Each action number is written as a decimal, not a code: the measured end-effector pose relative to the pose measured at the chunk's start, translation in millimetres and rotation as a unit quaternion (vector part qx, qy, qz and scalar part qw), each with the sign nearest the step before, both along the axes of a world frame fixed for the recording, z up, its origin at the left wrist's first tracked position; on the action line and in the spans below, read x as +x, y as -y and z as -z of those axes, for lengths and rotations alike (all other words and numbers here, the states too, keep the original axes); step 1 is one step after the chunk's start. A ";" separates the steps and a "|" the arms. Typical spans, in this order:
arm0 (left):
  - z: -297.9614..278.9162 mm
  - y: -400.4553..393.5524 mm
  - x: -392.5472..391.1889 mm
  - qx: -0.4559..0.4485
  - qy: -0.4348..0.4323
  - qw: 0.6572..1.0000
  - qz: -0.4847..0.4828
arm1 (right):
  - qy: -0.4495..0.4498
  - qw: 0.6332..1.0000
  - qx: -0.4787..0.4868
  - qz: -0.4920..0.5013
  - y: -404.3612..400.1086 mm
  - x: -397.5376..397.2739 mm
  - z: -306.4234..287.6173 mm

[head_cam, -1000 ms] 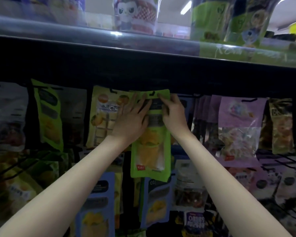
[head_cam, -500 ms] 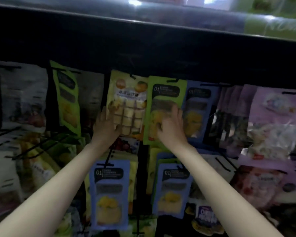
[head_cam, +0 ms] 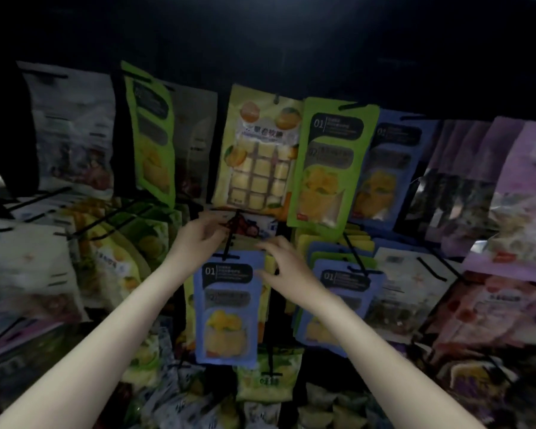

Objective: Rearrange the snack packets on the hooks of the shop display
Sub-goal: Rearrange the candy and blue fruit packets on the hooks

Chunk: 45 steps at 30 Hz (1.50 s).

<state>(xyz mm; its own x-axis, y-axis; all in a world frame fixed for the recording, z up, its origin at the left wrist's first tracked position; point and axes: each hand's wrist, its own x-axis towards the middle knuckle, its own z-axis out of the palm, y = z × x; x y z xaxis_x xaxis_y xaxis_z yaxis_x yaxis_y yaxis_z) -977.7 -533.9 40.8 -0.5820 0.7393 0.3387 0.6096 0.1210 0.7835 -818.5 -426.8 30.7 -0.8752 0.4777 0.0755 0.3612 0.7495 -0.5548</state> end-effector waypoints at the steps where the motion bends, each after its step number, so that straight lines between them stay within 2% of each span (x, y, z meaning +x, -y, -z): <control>1: 0.9 7.0 1.0 -0.010 -0.018 1.000 0.021 | -0.009 1.000 0.004 0.016 3.5 -4.7 4.0; 4: 2.4 24.3 2.3 -0.030 -0.070 0.996 0.053 | -0.084 0.992 0.042 0.088 13.1 -15.0 3.6; 8: 0.9 35.4 9.4 -0.001 -0.150 0.988 0.035 | -0.066 0.991 0.092 0.069 24.1 -12.6 -5.0; 13: -1.9 48.9 21.2 0.002 -0.290 0.956 0.042 | -0.110 0.994 0.006 0.001 44.1 17.0 -27.2; 16: -18.3 49.2 42.9 0.051 -0.254 0.963 0.079 | -0.170 0.985 0.027 0.008 45.2 44.2 -49.1; 19: -34.0 39.0 65.7 0.056 -0.159 0.977 0.127 | -0.258 0.963 0.063 0.045 33.1 71.6 -66.4; 23: -54.6 3.3 96.8 0.117 -0.071 0.978 0.159 | -0.380 0.924 -0.012 0.038 15.3 104.0 -82.5; 28: -88.2 -47.9 135.5 0.165 -0.059 0.972 0.160 | -0.338 0.939 -0.024 0.055 -17.2 147.6 -67.6; 30: -99.1 -65.0 149.2 0.162 -0.056 0.972 0.160 | -0.345 0.934 -0.056 0.069 -28.1 163.4 -70.4; 32: -108.9 -80.1 162.1 0.176 -0.055 0.970 0.157 | -0.367 0.925 -0.031 0.094 -36.0 173.9 -81.0; 36: -131.1 -108.4 185.8 0.203 -0.118 0.965 0.120 | -0.442 0.887 0.034 0.127 -59.1 185.5 -110.6; 40: -144.6 -127.5 207.9 0.213 -0.269 0.936 0.082 | -0.475 0.868 0.041 0.138 -89.0 184.7 -131.9; 45: -147.1 -147.1 218.7 0.120 -0.376 0.916 0.075 | -0.521 0.848 0.018 0.097 -109.2 186.3 -145.2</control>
